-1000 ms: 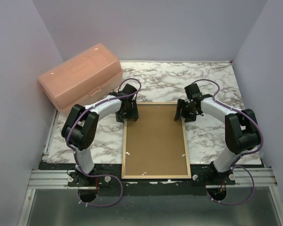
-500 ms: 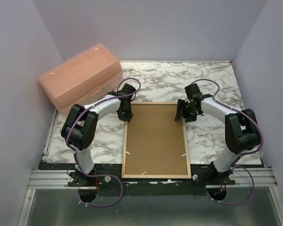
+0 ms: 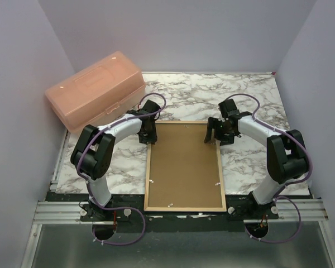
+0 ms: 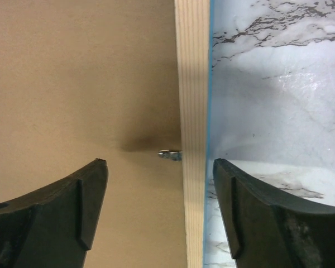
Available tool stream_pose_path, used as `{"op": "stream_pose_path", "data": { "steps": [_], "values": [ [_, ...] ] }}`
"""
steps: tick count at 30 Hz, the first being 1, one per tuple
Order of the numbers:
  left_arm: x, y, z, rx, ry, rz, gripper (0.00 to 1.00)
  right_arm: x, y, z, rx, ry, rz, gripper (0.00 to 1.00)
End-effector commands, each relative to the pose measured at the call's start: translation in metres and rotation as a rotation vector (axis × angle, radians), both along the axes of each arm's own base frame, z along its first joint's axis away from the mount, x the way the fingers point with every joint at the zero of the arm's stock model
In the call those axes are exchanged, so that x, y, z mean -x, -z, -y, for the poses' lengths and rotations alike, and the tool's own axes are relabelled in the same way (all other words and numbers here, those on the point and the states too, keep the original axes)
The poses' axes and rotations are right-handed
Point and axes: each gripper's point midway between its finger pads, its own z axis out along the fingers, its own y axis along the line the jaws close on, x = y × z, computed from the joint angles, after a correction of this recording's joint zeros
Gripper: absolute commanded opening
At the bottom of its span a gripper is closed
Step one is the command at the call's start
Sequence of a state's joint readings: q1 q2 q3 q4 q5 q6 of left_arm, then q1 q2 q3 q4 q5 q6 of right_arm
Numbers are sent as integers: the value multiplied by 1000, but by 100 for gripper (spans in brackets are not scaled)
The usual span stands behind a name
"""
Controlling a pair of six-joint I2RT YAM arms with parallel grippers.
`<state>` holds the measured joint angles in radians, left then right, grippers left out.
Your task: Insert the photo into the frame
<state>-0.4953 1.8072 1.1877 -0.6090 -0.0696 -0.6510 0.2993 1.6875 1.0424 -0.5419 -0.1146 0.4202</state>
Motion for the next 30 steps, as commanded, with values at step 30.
{"op": "stream_pose_path", "data": {
  "steps": [30],
  "values": [
    [171,-4,52,493,57,-132,74,2,-23,-79,-213,-93,-32,98]
  ]
}}
